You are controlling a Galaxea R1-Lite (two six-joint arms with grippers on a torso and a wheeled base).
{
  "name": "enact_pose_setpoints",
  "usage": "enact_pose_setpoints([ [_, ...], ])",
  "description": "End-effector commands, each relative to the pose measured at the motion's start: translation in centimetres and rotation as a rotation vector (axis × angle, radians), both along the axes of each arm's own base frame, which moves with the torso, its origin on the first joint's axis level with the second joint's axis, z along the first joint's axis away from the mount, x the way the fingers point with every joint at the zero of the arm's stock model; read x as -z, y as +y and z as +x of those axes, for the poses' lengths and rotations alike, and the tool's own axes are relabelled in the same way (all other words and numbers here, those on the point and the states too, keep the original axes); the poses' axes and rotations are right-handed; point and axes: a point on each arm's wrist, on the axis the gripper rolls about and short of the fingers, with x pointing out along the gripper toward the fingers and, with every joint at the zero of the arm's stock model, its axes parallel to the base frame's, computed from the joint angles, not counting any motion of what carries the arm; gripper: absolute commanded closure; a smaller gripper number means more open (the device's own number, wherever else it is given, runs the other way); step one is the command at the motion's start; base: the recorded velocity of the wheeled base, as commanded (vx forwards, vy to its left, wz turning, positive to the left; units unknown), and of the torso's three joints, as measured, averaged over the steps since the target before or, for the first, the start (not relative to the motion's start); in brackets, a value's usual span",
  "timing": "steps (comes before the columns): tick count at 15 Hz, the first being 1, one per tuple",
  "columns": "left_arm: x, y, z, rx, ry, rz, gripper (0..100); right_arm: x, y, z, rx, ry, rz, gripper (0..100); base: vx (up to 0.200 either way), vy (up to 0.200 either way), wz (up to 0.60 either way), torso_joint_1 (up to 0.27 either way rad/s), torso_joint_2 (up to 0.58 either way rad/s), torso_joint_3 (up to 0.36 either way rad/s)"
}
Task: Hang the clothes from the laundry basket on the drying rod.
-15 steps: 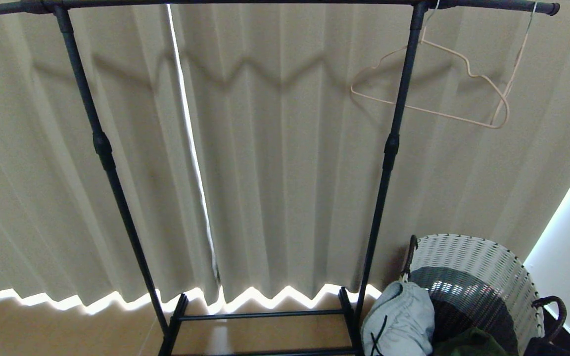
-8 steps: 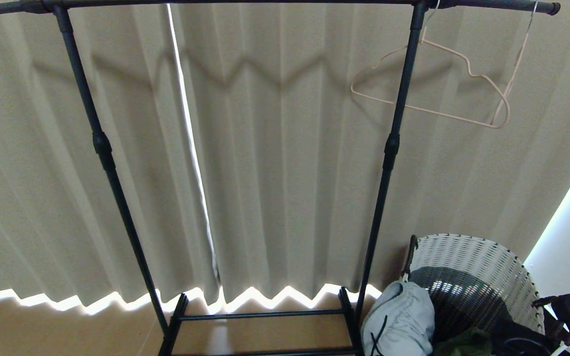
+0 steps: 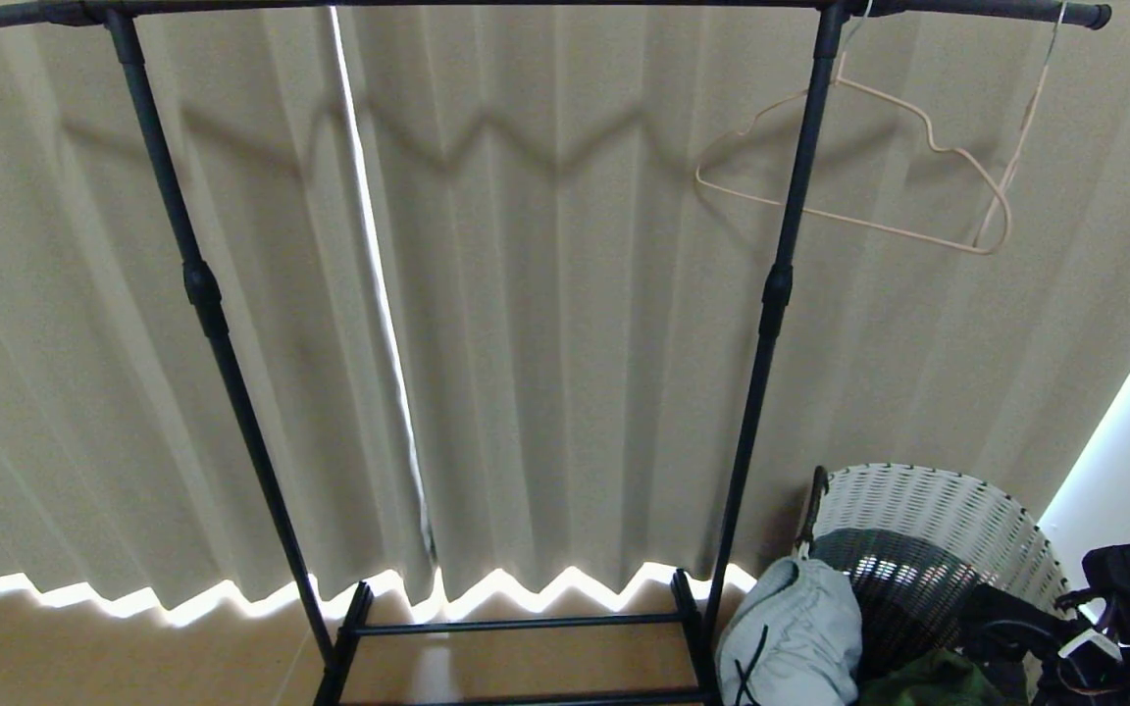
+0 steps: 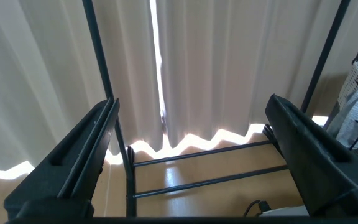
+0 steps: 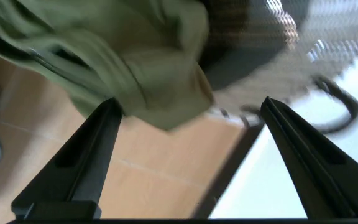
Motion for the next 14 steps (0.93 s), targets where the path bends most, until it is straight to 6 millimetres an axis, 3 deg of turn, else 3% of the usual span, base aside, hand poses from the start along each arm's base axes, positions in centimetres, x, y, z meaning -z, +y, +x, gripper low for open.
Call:
enact_pose_setpoints([
  [1, 0.0, 0.0, 0.0, 0.0, 0.0, 0.0, 0, 0.2, 0.1, 0.2, -0.019, 0.002, 0.033, 0, 0.0, 0.0, 0.0, 0.0, 0.0, 0.0],
  [11, 0.0, 0.0, 0.0, 0.0, 0.002, -0.002, 0, 1.4, 0.0, 1.4, -0.033, -0.049, 0.05, 0, 0.0, 0.0, 0.0, 0.0, 0.0, 0.0],
  [12, 0.0, 0.0, 0.0, 0.0, 0.0, -0.002, 0, 1.9, 0.1, 0.9, -0.038, -0.045, 0.046, 100, 0.0, 0.0, 0.0, 0.0, 0.0, 0.0],
  [14, 0.0, 0.0, 0.0, 0.0, 0.0, -0.002, 0, 1.7, 0.1, 1.0, -0.044, -0.061, 0.042, 100, 0.0, 0.0, 0.0, 0.0, 0.0, 0.0],
])
